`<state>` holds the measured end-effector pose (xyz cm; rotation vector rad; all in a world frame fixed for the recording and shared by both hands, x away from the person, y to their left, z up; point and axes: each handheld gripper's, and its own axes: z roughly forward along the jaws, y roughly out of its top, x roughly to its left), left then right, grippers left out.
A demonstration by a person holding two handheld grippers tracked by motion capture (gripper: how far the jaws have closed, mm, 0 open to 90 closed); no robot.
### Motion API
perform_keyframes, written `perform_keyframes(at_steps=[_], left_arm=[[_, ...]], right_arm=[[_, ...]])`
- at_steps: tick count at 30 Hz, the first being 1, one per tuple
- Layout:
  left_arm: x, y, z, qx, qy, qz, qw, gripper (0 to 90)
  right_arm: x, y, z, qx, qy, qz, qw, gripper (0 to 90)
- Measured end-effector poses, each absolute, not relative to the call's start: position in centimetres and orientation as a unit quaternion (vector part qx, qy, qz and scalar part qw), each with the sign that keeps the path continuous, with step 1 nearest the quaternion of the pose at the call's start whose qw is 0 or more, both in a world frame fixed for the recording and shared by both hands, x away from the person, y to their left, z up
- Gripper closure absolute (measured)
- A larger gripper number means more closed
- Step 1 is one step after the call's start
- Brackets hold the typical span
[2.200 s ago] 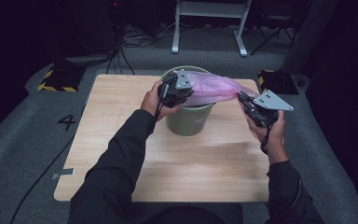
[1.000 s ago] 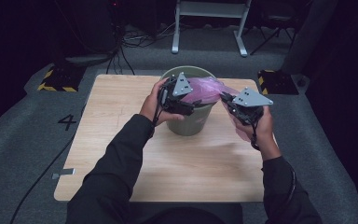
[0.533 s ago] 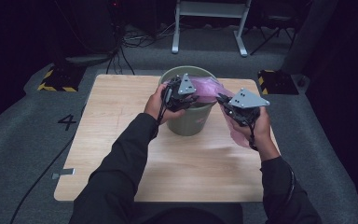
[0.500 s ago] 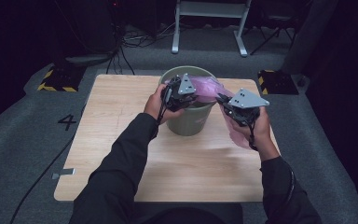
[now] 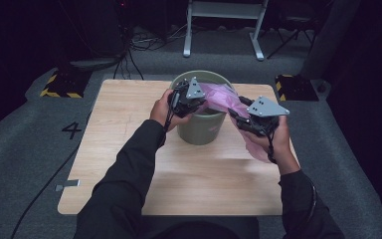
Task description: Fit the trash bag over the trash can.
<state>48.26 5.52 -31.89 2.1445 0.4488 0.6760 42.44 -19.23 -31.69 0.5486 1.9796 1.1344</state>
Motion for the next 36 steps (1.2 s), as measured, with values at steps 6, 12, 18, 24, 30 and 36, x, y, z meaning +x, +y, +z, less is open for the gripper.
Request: perform_keyframes(at_steps=[6,12,18,24,30,36], left_arm=[[48.6,6.6,-32.1,0.851,0.191,0.264,0.412,90.0],[49.0,7.2,-32.4,0.852,0.201,0.260,0.408,90.0],[49.4,7.8,-32.6,0.850,0.212,0.251,0.412,90.0],[49.5,8.2,-32.9,0.848,0.217,0.248,0.416,90.0],[49.3,8.8,-32.9,0.836,0.221,0.237,0.442,75.4],[48.5,9.1,-32.3,0.823,0.226,0.248,0.459,46.2]], right_arm=[[42.3,-20.3,-32.8,0.231,0.788,0.433,0.371,30.1],[42.1,-21.4,-34.5,0.225,0.807,0.418,0.351,21.9],[42.4,-21.5,-36.4,0.232,0.818,0.404,0.337,23.9],[43.0,-21.8,-37.6,0.245,0.815,0.393,0.349,73.9],[42.7,-22.4,-36.7,0.254,0.782,0.425,0.380,88.1],[42.3,-23.2,-35.3,0.260,0.766,0.431,0.400,88.3]])
